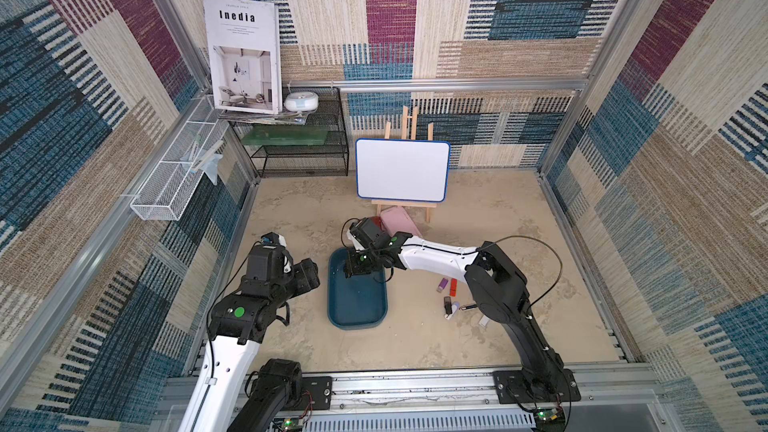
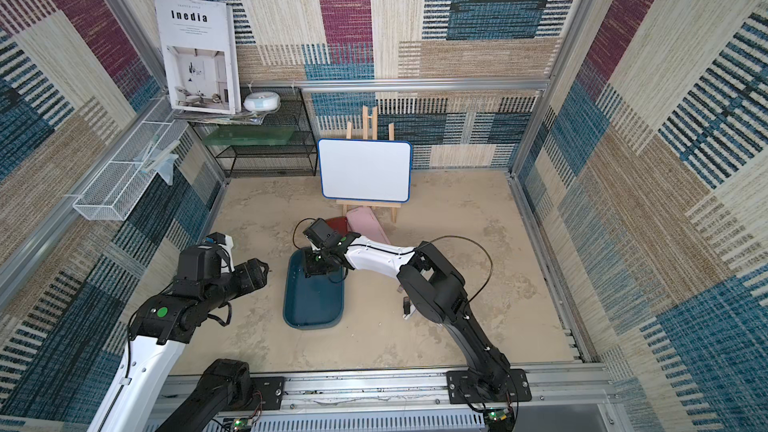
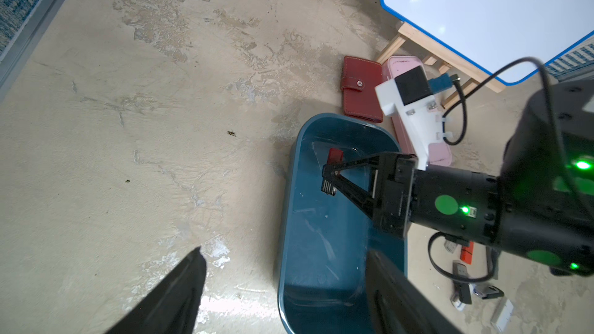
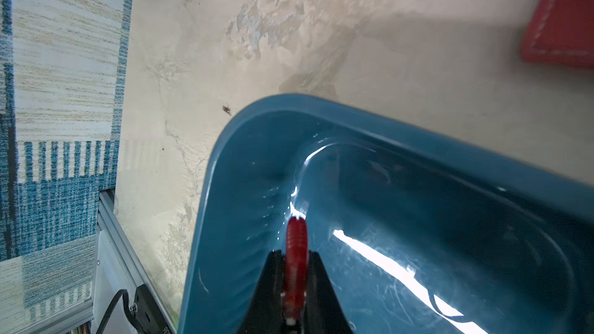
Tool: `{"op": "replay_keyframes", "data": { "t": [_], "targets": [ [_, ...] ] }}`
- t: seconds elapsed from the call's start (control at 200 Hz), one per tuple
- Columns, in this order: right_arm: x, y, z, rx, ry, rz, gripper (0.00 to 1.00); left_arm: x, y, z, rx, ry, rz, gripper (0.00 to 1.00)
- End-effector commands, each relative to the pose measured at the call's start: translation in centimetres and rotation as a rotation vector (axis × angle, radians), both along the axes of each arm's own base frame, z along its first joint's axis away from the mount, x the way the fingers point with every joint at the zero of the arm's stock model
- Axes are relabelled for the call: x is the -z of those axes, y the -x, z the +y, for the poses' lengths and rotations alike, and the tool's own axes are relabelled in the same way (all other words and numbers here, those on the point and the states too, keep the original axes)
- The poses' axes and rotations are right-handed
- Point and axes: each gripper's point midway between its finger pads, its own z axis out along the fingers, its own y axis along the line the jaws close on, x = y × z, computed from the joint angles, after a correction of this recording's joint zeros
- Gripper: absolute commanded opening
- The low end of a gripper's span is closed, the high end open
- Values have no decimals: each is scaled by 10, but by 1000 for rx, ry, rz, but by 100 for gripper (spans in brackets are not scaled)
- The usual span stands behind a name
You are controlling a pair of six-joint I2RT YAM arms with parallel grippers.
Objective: Put the usb flash drive into the storage box
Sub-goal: Place the USB flash in the storage box.
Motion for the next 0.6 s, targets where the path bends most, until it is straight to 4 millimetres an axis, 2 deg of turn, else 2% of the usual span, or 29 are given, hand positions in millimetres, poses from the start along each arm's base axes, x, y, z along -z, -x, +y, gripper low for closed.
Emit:
{"op": "replay_keyframes", "data": {
  "t": [0.0, 0.13, 0.311, 0.596],
  "targets": [
    [12, 0, 1, 19, 33, 39, 5, 1, 0, 1, -6, -5, 0, 82],
    [22, 1, 9, 17, 24, 67, 6, 1, 0, 1, -3, -4, 0, 82],
    [31, -2, 19, 17, 20, 101, 13, 0, 0, 1, -3, -1, 0, 82],
    [29, -1, 18, 23, 29, 111, 36, 2, -1, -1, 2, 2, 7, 82]
  ]
}}
